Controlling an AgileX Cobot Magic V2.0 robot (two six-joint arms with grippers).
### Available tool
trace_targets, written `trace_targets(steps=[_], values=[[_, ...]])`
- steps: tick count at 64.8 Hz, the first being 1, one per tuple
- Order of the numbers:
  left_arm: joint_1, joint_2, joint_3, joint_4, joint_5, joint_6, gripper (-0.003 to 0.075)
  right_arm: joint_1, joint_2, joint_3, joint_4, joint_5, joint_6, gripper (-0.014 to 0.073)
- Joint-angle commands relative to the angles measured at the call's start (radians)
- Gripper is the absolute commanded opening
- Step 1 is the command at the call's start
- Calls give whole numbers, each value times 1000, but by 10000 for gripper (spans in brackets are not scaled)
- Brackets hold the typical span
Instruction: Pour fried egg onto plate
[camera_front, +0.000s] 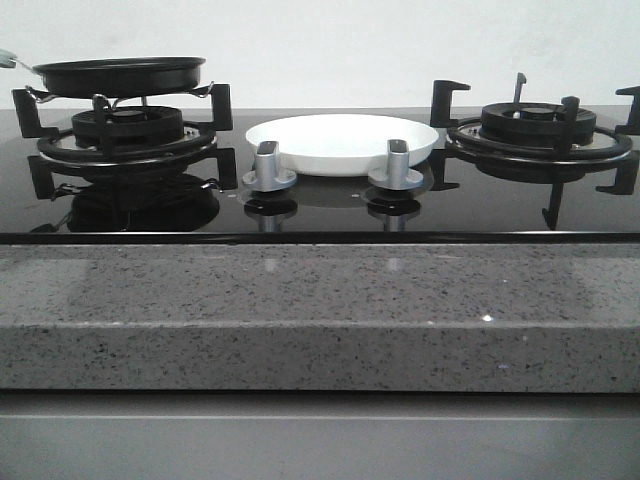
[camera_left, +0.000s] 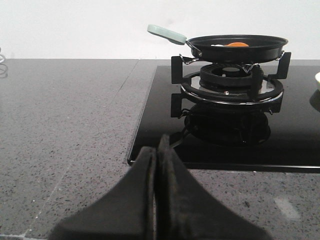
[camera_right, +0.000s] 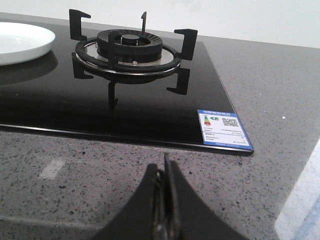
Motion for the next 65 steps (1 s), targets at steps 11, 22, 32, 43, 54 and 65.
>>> trace_targets(steps=[11,22,32,43,54,65], values=[[-1,-17,7,-10,-89,-10,-19,-5,-20,-3,2,-76,-1,-67],[-1,-17,7,-10,-90,-10,-19,-5,-20,-3,1,-76,-1,-67],[-1,-17,7,-10,-95,-10,-19,-5,-20,-3,1,-92,-1,-67],[-1,-17,5,-22,-142,-10,-20,-5,-20,-3,1,-153,-1,-67],[-1,-10,-73,-69,-138,-10,-20,-5,-20,-48,1,-151,-1,-67],[-1,80,-252,19,-51,-10,-20,-5,9,-243,1,1,-1,-67]])
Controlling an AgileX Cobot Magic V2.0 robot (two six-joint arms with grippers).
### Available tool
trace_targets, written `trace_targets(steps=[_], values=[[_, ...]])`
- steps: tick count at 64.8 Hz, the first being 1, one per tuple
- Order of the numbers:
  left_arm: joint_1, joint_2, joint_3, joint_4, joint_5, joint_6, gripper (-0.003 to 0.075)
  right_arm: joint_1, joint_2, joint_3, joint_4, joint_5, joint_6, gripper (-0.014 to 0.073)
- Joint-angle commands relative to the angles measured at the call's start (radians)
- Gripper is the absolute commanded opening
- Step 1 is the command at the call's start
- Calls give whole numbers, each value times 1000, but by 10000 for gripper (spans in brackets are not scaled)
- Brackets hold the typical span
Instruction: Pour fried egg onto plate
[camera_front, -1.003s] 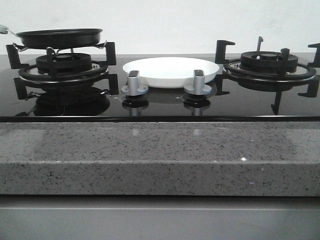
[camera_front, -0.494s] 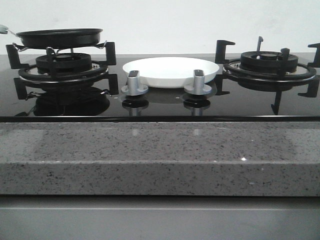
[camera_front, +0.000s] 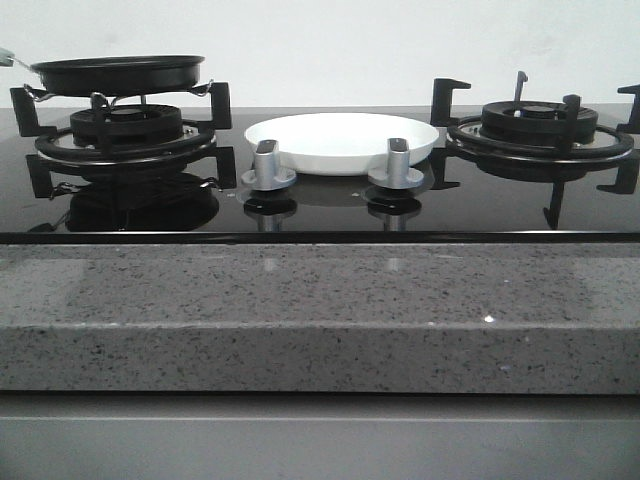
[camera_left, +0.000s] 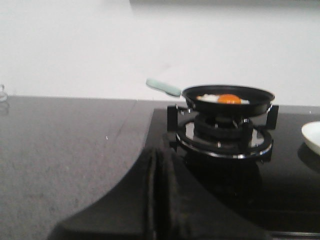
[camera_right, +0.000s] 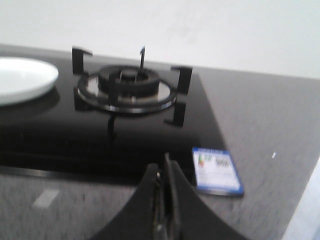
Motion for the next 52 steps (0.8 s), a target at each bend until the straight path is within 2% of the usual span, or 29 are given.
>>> trace_targets(steps=[1,9,17,29,33,34,38,43,47,48,52], values=[[-1,81,-140,44,-31,-10,-20,-5,16,-149,1,12,-1,-67],[-1,250,-288,54,29,-10,-20,-5,131,-310,-23,119,-1,-67],[-1,394,-379,54,-12,-10,-19,-5,247,-411,-25,150,-1,-67],[-1,465,-409,50,-51,-10,-16,-5,307,-446,-37,177,-1,-63],[-1,465,-409,48,-51,-10,3,-5,307,-446,-37,176,-1,-23],[-1,465,-409,48,-51,-10,13,-5,307,-446,-37,176,-1,-6],[-1,465,-409,52,-51,-10,112,-5,307,-446,-37,171,-1,187],[-1,465,-409,52,-59,-10,269,-5,307,-446,-37,170,-1,395],[-1,465,-409,50,-59,-10,429,-5,307,-443,-37,167,-1,568],[-1,465,-409,50,-59,-10,481,-5,307,-443,-37,166,-1,593],[-1,465,-409,49,-64,-10,603,-5,307,-441,-37,169,-1,668]])
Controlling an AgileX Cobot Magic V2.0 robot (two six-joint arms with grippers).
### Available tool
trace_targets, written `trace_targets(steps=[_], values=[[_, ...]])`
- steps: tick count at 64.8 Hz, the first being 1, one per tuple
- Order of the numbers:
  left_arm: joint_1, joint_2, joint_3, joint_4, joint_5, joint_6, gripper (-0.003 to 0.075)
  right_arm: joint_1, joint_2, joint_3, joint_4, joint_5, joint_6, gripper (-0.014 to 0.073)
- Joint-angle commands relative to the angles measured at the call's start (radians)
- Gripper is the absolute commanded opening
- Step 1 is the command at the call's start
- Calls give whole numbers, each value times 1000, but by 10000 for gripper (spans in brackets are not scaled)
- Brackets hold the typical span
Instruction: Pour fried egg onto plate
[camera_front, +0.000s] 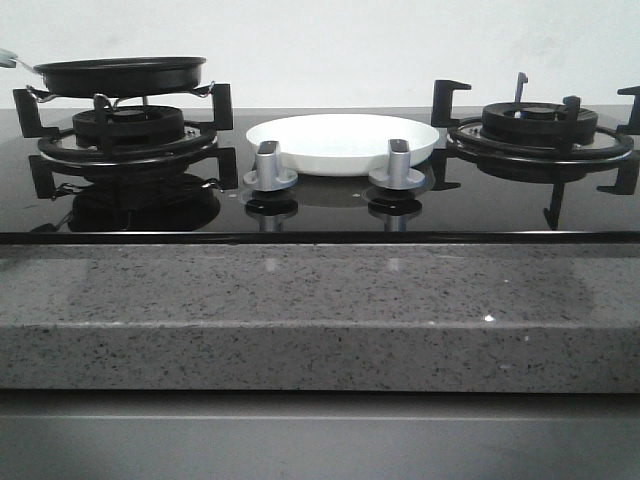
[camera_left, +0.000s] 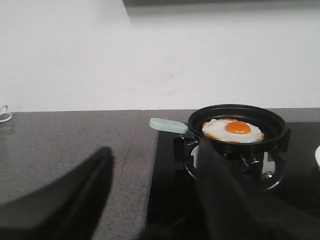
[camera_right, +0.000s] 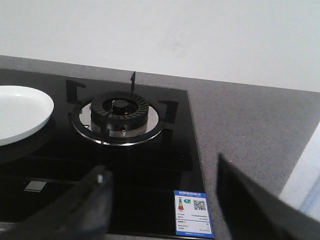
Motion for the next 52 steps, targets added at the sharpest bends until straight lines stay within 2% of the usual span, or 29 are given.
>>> trace_targets(steps=[1,6,22,31,52], values=[[-1,11,-38,-6,-92,-8,622,-5,17,-31,-19,-76,-1,666],[-1,11,-38,-6,-96,-8,673,-5,17,-31,-19,-75,-1,649],[-1,11,-38,-6,-96,-8,673,-5,17,-31,-12,-133,-1,645],[-1,11,-38,-6,-96,-8,673,-5,49,-34,44,-168,-1,645],[-1,11,-38,-6,-96,-8,673,-4,384,-163,73,-174,-1,645]])
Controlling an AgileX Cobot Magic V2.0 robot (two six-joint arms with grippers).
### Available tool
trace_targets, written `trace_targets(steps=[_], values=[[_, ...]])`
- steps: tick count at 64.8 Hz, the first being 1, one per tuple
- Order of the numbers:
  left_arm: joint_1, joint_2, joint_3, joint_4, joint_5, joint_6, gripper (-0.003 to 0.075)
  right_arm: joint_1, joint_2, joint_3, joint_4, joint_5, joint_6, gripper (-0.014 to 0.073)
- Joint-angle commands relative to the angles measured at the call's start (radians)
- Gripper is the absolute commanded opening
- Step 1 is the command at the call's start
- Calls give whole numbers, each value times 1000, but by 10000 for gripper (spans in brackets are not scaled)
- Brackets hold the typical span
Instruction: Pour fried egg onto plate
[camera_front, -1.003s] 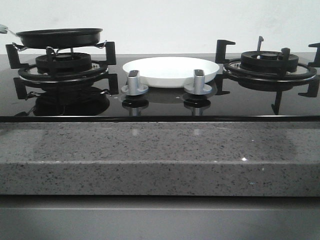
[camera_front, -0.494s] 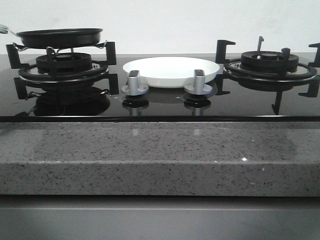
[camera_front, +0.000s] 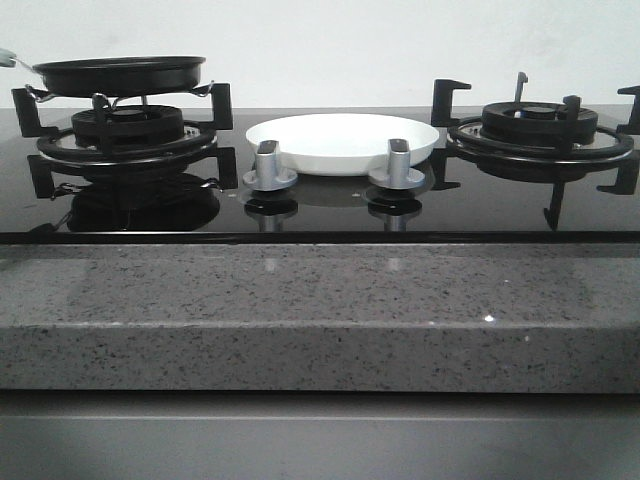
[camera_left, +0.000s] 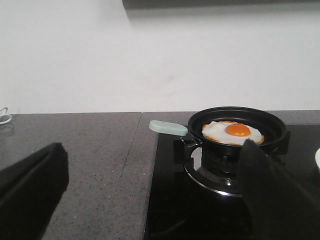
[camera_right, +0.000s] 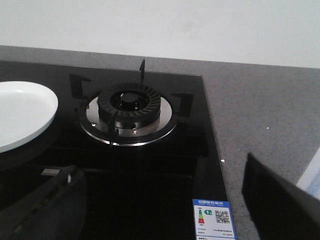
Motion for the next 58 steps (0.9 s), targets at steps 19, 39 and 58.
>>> trace_targets(steps=[19,39,58], values=[[-1,11,-38,-6,-90,-8,673,118,429,-318,39,-20,-1,645],[-1,11,-38,-6,-90,-8,673,278,796,-699,39,215,-1,645],[-1,11,-38,-6,-90,-8,673,325,1097,-1112,44,491,-1,645]])
